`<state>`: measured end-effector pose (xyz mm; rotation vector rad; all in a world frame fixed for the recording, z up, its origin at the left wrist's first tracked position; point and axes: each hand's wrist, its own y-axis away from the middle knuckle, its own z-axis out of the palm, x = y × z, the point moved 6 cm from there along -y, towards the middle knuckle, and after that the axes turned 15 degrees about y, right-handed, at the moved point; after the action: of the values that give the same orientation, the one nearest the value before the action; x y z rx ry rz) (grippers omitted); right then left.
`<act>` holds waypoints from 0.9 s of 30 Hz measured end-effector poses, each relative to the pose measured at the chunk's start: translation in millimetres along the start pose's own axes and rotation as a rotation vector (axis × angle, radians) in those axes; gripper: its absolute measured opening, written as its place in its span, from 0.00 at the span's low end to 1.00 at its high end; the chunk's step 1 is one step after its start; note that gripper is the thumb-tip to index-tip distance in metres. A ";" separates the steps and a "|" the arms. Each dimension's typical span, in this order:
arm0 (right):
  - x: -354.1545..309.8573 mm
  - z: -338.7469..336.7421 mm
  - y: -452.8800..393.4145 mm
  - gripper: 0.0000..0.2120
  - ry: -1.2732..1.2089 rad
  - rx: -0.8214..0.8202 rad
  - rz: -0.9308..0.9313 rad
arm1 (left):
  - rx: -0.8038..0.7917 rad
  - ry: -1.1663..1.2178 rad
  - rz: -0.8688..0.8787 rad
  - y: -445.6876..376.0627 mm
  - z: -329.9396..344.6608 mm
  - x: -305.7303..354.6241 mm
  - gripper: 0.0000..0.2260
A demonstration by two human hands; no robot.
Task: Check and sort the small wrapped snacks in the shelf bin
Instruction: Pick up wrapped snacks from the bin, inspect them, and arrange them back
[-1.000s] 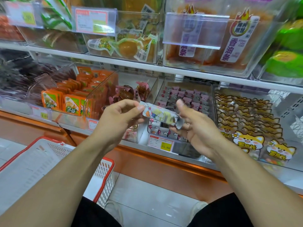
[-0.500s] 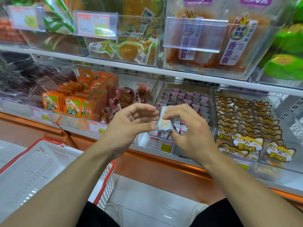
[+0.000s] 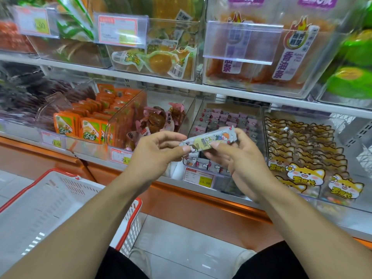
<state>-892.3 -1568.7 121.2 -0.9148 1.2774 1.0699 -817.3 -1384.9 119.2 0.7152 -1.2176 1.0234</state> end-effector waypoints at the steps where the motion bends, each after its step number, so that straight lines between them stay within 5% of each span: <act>1: 4.8 -0.1 -1.4 0.10 -0.074 -0.004 0.082 | 0.011 -0.006 0.008 -0.9 -0.8 0.2 0.10; 4: 15.1 -4.4 -4.8 0.07 -0.228 0.064 0.246 | 0.028 -0.006 -0.006 -4.2 -3.0 -0.2 0.08; 8: 15.1 -10.2 -7.8 0.07 -0.173 0.118 0.230 | 0.019 -0.043 -0.036 -6.7 -1.2 -2.7 0.08; 11: 4.7 -22.5 -11.3 0.11 0.073 0.227 0.079 | 0.041 -0.186 0.058 -10.6 -1.3 -2.2 0.08; 17: -24.2 -32.7 -14.2 0.11 0.678 0.316 -0.308 | -0.078 -0.978 0.446 -23.8 21.2 2.4 0.12; 27: 10.6 -6.7 -38.9 0.06 1.376 0.080 -0.283 | -0.152 -1.476 0.385 -49.9 38.2 -25.5 0.14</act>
<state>-856.9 -1584.6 108.3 -1.8118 2.1313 0.0166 -787.8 -1444.7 107.1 1.1847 -2.7422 0.5768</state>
